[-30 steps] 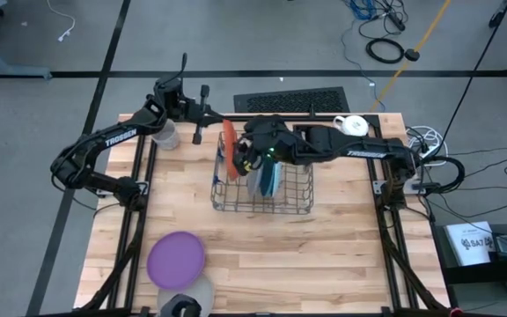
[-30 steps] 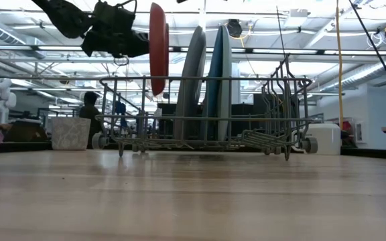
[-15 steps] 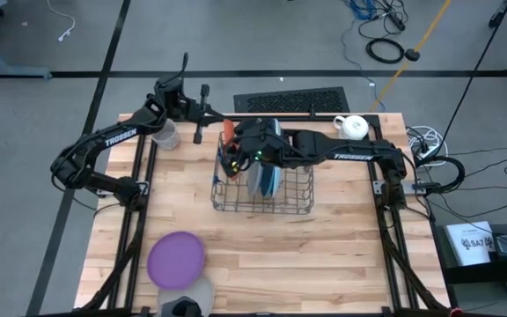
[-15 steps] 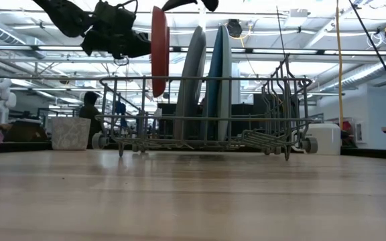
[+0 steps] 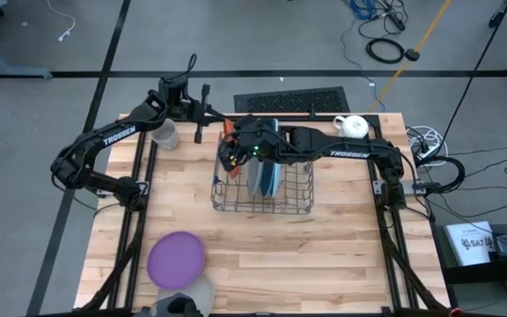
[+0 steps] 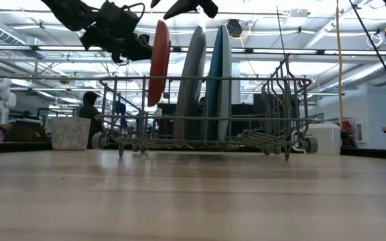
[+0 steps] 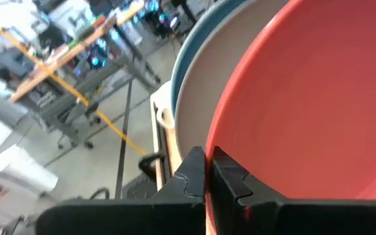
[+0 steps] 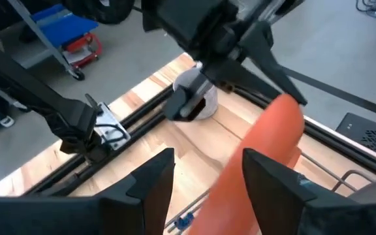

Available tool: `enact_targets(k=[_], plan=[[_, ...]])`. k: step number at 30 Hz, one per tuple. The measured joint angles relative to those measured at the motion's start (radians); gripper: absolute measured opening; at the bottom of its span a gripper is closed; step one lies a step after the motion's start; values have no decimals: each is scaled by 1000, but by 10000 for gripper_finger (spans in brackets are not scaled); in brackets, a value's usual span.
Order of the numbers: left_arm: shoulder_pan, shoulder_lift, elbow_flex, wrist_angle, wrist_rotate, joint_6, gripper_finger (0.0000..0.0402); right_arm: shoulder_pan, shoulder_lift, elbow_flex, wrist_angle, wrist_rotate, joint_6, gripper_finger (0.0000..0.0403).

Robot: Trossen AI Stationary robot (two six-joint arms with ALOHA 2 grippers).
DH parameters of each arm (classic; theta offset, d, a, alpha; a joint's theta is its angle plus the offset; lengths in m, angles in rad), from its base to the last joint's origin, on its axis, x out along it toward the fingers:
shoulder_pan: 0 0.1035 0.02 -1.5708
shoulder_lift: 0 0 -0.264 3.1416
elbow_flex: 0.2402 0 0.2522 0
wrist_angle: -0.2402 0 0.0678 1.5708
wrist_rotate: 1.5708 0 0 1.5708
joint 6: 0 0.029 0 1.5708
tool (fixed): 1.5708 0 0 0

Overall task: Sort dishes
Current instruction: Put the orange plate in the dish rack

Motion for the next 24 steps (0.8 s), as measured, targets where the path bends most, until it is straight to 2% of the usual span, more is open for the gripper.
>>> enact_targets(k=[7, 10, 16, 24], plan=[[0, -2, 0, -19, -45, 2, 0, -2, -3, 0, -125, 81, 46, 206], [-4, -3, 0, -8, -51, 2, 0, -9, -3, 0, -101, 78, 54, 217], [-19, -3, 0, -8, -66, 0, 0, -12, 9, 0, -30, 77, 26, 215], [-31, -9, 0, -8, -89, -6, 0, -23, 34, 0, -58, 83, 33, 211]])
